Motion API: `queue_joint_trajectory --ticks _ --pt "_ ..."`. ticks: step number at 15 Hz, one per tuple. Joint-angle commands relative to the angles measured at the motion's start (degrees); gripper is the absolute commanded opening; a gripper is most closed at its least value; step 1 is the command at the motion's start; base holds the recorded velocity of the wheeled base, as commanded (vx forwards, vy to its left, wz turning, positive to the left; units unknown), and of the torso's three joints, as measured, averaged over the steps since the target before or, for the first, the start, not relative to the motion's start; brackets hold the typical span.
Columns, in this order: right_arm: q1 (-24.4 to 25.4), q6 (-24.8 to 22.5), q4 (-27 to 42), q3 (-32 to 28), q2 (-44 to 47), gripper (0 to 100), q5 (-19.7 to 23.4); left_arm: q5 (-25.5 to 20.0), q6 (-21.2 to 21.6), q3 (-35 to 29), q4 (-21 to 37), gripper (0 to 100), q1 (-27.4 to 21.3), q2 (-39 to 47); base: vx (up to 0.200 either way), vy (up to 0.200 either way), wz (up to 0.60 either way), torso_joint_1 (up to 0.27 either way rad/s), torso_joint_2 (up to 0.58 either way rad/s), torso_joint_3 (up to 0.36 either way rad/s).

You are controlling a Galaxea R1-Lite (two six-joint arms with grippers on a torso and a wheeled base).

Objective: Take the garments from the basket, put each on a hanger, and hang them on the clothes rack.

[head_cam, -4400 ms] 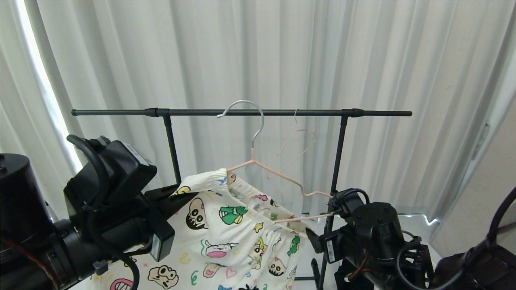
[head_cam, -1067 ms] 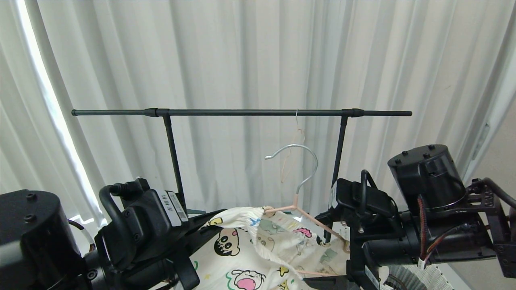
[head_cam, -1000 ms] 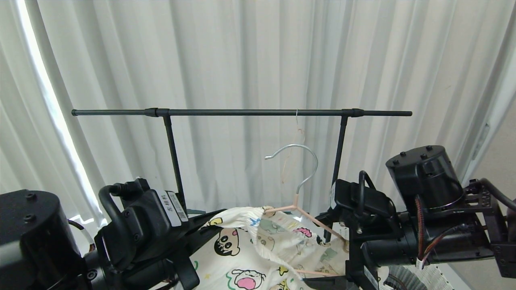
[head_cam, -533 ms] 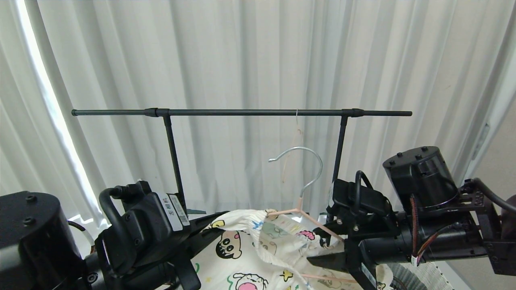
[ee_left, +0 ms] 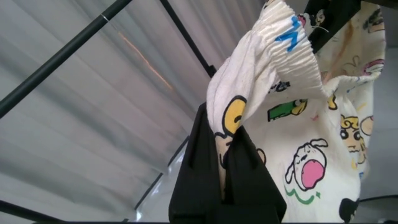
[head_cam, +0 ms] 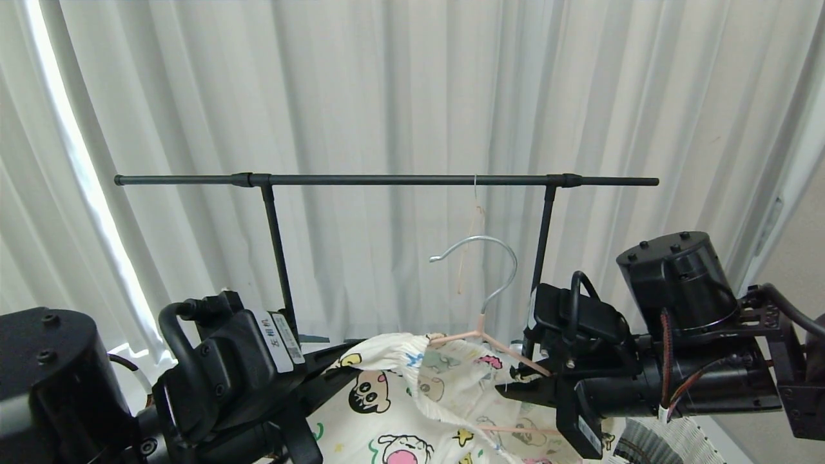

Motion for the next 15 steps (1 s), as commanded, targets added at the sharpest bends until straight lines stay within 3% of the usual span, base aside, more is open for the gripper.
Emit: queue_joint_trajectory --ticks 1,3,5,12,15 --pt "-1.42 -3.04 -0.52 0.16 -0.80 0 0.02 0.01 -0.19 0.02 0.02 100 -0.07 0.04 0.000 0.000 0.00 0.000 0.00 0.000" --pt "-5.64 -12.18 -1.66 0.78 -1.59 0 0.19 0.10 -0.46 0.11 0.02 100 0.01 -0.40 0.000 0.000 0.00 0.000 0.00 0.000" --pt "-8.72 -17.36 -2.28 1.04 -2.47 0 0.46 0.10 -0.46 0.37 0.02 100 0.10 -0.66 0.000 0.000 0.00 0.000 0.00 0.000" --pt "-18.03 -18.15 -2.46 0.95 -5.37 0 0.11 0.10 -0.63 6.17 0.02 100 0.37 -5.14 0.000 0.000 0.00 0.000 0.00 0.000" --pt "-18.21 -18.24 -2.46 1.04 -7.04 0 0.54 -0.08 -5.20 11.88 0.02 100 6.61 -2.24 0.000 0.000 0.00 0.000 0.00 0.000"
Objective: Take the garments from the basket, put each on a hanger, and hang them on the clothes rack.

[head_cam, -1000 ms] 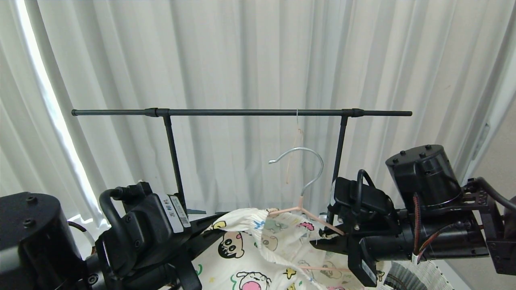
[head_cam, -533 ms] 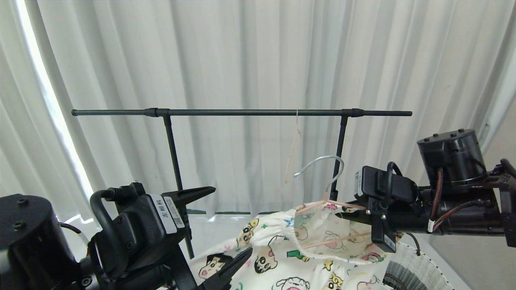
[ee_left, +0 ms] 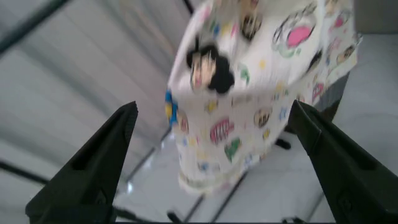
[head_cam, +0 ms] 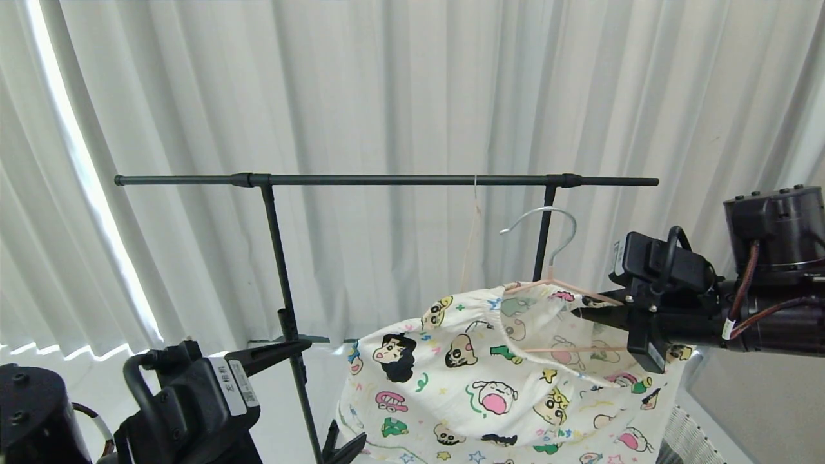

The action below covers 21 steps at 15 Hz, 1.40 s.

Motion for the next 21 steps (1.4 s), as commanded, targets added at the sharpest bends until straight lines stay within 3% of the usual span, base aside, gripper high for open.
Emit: queue_joint_trajectory --ticks 1,3,6,7,16,21 --pt "0.02 -0.14 -0.04 0.07 -1.53 0 0.30 -0.10 -3.86 2.42 -0.03 100 3.63 3.27 0.000 0.000 0.00 0.000 0.00 0.000" --pt "0.19 -0.14 -0.13 0.07 -2.05 0 1.18 -0.10 -8.69 2.60 -0.03 100 3.90 6.44 0.000 0.000 0.00 0.000 0.00 0.000" --pt "0.98 -0.14 -2.41 0.68 -2.32 0 1.79 -0.10 -8.96 2.68 -0.03 100 4.34 11.09 0.000 0.000 0.00 0.000 0.00 0.000" --pt "1.16 -0.14 -2.94 0.86 -2.41 0 1.97 -0.10 -8.96 2.60 -0.03 0 5.13 12.68 0.000 0.000 0.00 0.000 0.00 0.000" --pt "1.86 0.21 -4.88 2.53 -3.37 0 2.23 -0.10 -9.13 3.04 -0.03 0 10.14 14.96 0.000 0.000 0.00 0.000 0.00 0.000" --pt "1.78 1.79 -6.55 2.70 -3.64 0 1.97 -0.02 -8.96 3.65 -0.03 0 19.10 15.93 0.000 0.000 0.00 0.000 0.00 0.000"
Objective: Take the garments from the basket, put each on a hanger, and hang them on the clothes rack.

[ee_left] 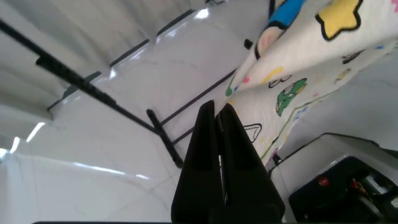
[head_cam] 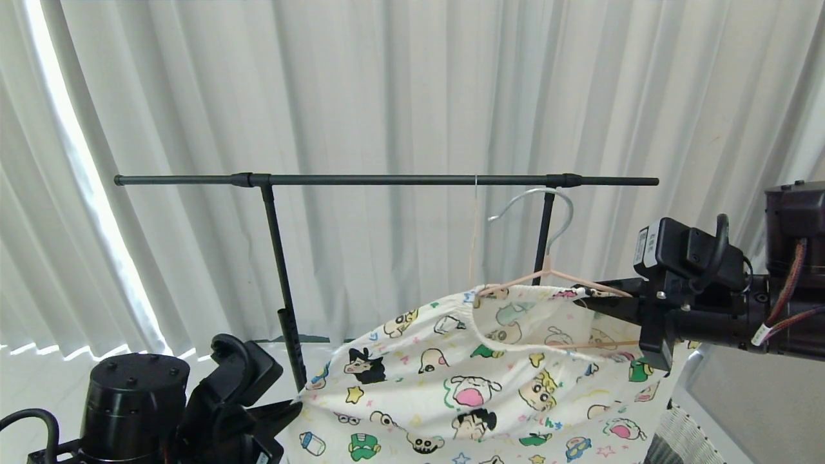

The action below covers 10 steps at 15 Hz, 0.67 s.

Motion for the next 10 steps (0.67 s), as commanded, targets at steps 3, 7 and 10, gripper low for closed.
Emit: queue_joint_trajectory --ticks 3,7,10 --pt "-0.14 1.12 -0.63 -0.08 -0.05 0 -0.32 0.36 0.43 1.28 0.02 0 1.53 -0.16 0.000 0.000 0.00 0.000 0.00 0.000" --pt "-0.14 1.12 -0.63 0.01 -0.14 0 -0.41 0.36 0.08 1.28 -0.24 100 0.22 -2.27 0.000 0.000 0.00 0.000 0.00 0.000" --pt "-0.85 1.56 -0.63 0.45 -0.14 0 -1.99 0.36 -0.10 4.80 -0.33 100 0.13 -9.30 0.000 0.000 0.00 0.000 0.00 0.000"
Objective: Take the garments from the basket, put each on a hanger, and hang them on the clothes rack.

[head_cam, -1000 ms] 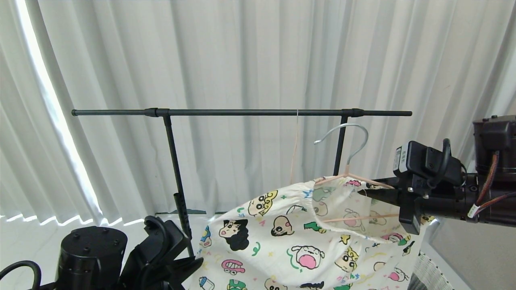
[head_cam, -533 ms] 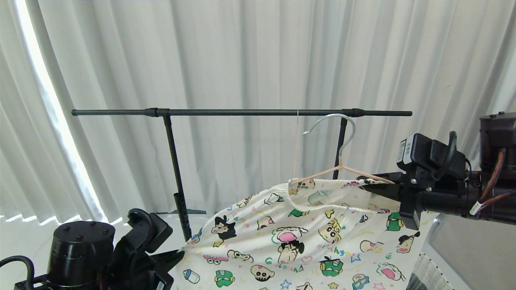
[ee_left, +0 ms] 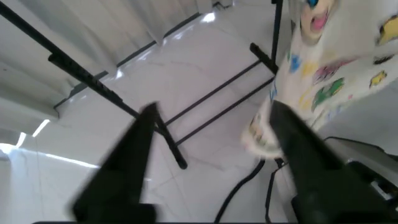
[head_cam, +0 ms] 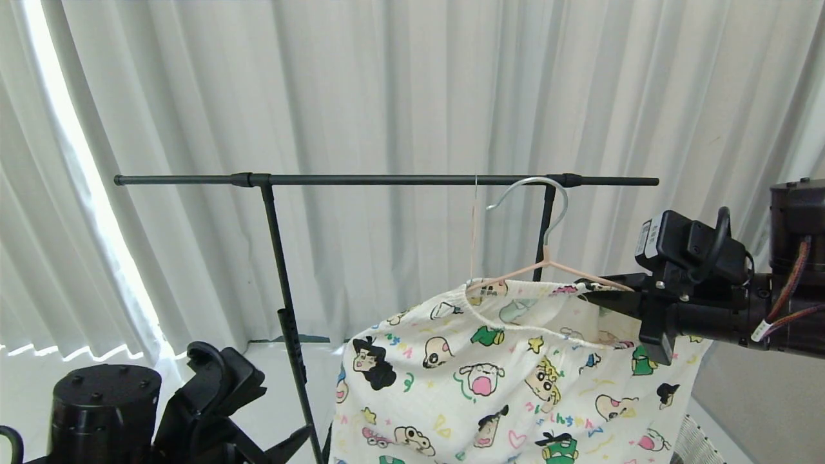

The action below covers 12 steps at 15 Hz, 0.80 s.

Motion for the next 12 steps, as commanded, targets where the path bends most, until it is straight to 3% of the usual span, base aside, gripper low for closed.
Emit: queue_joint_trajectory --ticks 1,4,8,12 --pt "-0.81 0.57 0.06 0.58 -0.09 0 -0.64 -0.04 -0.22 2.63 -0.05 100 0.11 -7.61 0.000 0.000 0.00 0.000 0.00 0.000" --pt "-2.40 3.12 0.23 3.74 -1.06 0 -5.48 1.98 -2.95 2.28 -0.13 100 1.95 -12.79 0.000 0.000 0.00 0.000 0.00 0.000" --pt "-4.07 8.57 0.50 10.33 -3.43 0 -16.90 9.71 -2.95 1.75 -0.05 100 4.42 -13.67 0.000 0.000 0.00 0.000 0.00 0.000" --pt "-10.22 11.38 1.29 14.38 -4.58 0 -30.70 13.32 -2.51 0.26 -0.05 100 4.50 -13.06 0.000 0.000 0.00 0.000 0.00 0.000"
